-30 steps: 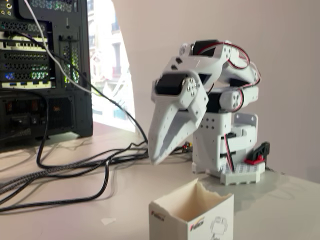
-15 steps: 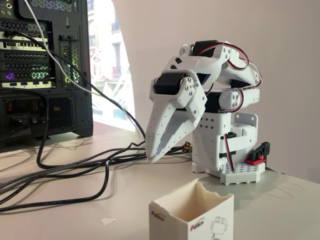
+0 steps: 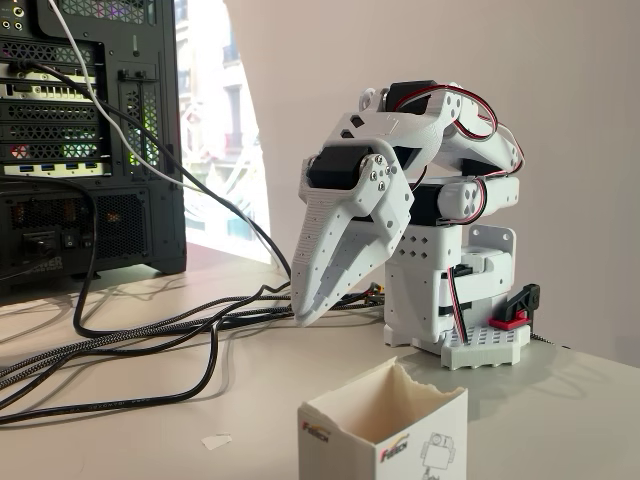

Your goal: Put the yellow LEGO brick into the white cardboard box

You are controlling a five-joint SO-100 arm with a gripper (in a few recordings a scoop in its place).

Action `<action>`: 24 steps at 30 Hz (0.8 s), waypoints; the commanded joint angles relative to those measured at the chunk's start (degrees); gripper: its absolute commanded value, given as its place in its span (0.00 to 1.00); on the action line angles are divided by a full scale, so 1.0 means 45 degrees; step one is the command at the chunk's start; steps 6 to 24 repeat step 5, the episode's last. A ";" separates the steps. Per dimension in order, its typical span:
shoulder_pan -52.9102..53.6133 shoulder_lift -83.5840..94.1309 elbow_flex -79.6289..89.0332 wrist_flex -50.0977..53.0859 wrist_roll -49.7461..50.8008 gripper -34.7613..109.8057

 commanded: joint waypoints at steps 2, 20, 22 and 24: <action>-0.0098 0.0234 -0.0098 0.0059 -0.0098 0.18; -0.0098 0.0234 -0.0098 0.0059 -0.0098 0.18; -0.0098 0.0234 -0.0098 0.0059 -0.0098 0.18; -0.0098 0.0234 -0.0098 0.0059 -0.0098 0.18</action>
